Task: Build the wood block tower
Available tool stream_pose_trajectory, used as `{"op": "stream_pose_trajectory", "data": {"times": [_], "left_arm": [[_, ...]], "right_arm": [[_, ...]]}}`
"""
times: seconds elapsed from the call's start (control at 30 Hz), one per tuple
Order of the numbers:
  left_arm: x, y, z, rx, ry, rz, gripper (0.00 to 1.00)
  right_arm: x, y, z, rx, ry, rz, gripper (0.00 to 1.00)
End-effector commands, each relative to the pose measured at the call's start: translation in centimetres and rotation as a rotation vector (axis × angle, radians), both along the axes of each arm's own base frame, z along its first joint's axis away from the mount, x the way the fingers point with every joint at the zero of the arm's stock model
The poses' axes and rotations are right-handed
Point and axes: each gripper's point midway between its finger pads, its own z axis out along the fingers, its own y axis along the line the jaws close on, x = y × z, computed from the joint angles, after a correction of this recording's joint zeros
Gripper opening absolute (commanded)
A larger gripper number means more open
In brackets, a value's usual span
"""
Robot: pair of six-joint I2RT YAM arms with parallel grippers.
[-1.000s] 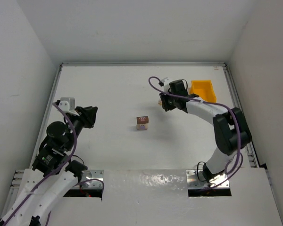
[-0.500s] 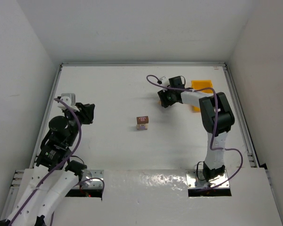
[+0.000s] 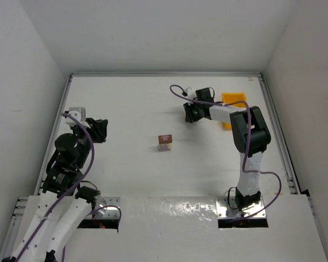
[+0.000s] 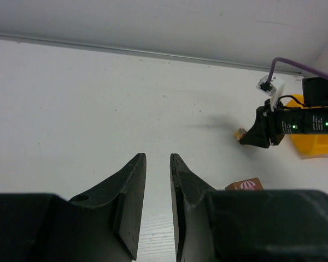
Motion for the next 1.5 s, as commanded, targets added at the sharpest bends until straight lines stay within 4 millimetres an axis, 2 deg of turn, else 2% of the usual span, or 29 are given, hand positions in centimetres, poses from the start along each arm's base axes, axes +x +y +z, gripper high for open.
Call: {"op": "stream_pose_trajectory", "data": {"times": [0.0, 0.03, 0.1, 0.23, 0.33, 0.37, 0.4, 0.43, 0.47, 0.5, 0.53, 0.57, 0.6, 0.67, 0.7, 0.73, 0.77, 0.8, 0.83, 0.87, 0.93, 0.97, 1.03, 1.13, 1.17, 1.2, 1.27, 1.33, 1.47], "left_arm": [[0.4, -0.4, 1.0, -0.013, -0.040, -0.021, 0.22], [0.3, -0.4, 1.1, -0.016, -0.044, -0.024, 0.22], [0.2, -0.7, 1.2, -0.023, -0.049, -0.039, 0.22], [0.0, -1.7, 2.0, -0.044, -0.078, -0.093, 0.23], [-0.6, -3.9, 3.1, -0.067, -0.116, -0.223, 0.28], [-0.8, -4.5, 3.4, -0.073, -0.127, -0.256, 0.30], [-1.3, -5.4, 3.9, -0.088, -0.137, -0.312, 0.32], [-1.5, -5.8, 4.7, -0.099, -0.162, -0.336, 0.33], [-1.9, -6.5, 5.2, -0.110, -0.175, -0.376, 0.35], [-2.2, -6.8, 6.1, -0.134, -0.192, -0.394, 0.36], [-2.3, -7.1, 6.6, -0.148, -0.195, -0.410, 0.37], [-2.5, -7.5, 6.8, -0.160, -0.197, -0.435, 0.38], [-2.7, -7.8, 7.5, -0.184, -0.205, -0.447, 0.38], [-3.1, -8.4, 8.0, -0.202, -0.208, -0.488, 0.39], [-3.3, -8.7, 8.6, -0.221, -0.223, -0.504, 0.40], [-3.3, -8.9, 8.6, -0.230, -0.217, -0.518, 0.40], [-3.8, -9.5, 9.4, -0.237, -0.246, -0.559, 0.41], [-4.1, -9.8, 10.2, -0.259, -0.274, -0.583, 0.42], [-4.4, -10.1, 10.6, -0.273, -0.289, -0.601, 0.43], [-4.7, -10.5, 10.8, -0.284, -0.301, -0.625, 0.44], [-5.2, -11.3, 11.7, -0.323, -0.334, -0.659, 0.45], [-5.7, -12.3, 11.8, -0.344, -0.330, -0.694, 0.46], [-6.4, -14.4, 11.7, -0.377, -0.316, -0.741, 0.49], [-6.7, -17.5, 10.2, -0.360, -0.278, -0.781, 0.52], [-7.9, -19.3, 9.9, -0.368, -0.261, -0.801, 0.55], [-7.9, -20.6, 9.0, -0.303, -0.268, -0.796, 0.56], [-9.4, -22.2, 8.9, -0.241, -0.305, -0.771, 0.59], [-10.2, -23.2, 8.5, -0.221, -0.318, -0.784, 0.60], [-9.6, -24.3, 6.5, -0.190, -0.319, -0.778, 0.60]], "right_arm": [[-1.7, 0.7, 1.9, 0.093, 0.024, -0.049, 0.11], [-2.5, 0.5, 1.8, 0.106, 0.038, -0.058, 0.11], [-3.2, 1.0, 3.2, 0.169, 0.033, -0.069, 0.10], [-6.3, 1.5, 6.7, 0.289, 0.026, -0.083, 0.11], [-8.9, 2.1, 7.9, 0.380, 0.055, -0.080, 0.12], [-9.5, 2.2, 9.8, 0.416, 0.028, -0.081, 0.12], [-10.2, 2.3, 10.4, 0.439, 0.029, -0.081, 0.12], [-11.5, 2.3, 10.3, 0.461, 0.048, -0.073, 0.12], [-12.7, 3.1, 12.6, 0.538, 0.038, -0.033, 0.13], [-13.3, 3.5, 13.6, 0.579, 0.023, -0.011, 0.13], [-14.7, 3.6, 13.4, 0.607, 0.045, 0.006, 0.13], [-15.9, 4.1, 15.1, 0.671, 0.044, 0.028, 0.13], [-17.7, 4.9, 15.8, 0.744, 0.072, 0.103, 0.13], [-19.8, 5.6, 17.1, 0.857, 0.141, 0.104, 0.13], [-21.4, 6.1, 18.5, 0.941, 0.124, 0.190, 0.14], [-22.6, 6.5, 19.6, 1.037, 0.218, 0.163, 0.14], [-23.0, 6.7, 22.3, 1.112, 0.130, 0.242, 0.14], [-24.3, 6.6, 22.3, 1.158, 0.175, 0.245, 0.15], [-24.9, 6.5, 23.3, 1.202, 0.183, 0.263, 0.15], [-26.0, 6.4, 25.8, 1.288, 0.197, 0.299, 0.15], [-27.3, 6.2, 27.7, 1.392, 0.278, 0.283, 0.16], [-28.0, 6.0, 29.0, 1.425, 0.241, 0.333, 0.16], [-28.9, 5.7, 30.5, 1.477, 0.281, 0.343, 0.16], [-30.0, 5.4, 31.7, 1.496, 0.278, 0.374, 0.16], [-30.0, 5.4, 31.5, 1.491, 0.293, 0.359, 0.16], [-30.0, 5.3, 31.6, 1.488, 0.296, 0.356, 0.16], [-30.4, 5.3, 31.7, 1.473, 0.303, 0.361, 0.17], [-30.7, 5.3, 32.0, 1.467, 0.312, 0.368, 0.17], [-30.7, 5.4, 31.1, 1.447, 0.364, 0.344, 0.18]]}}
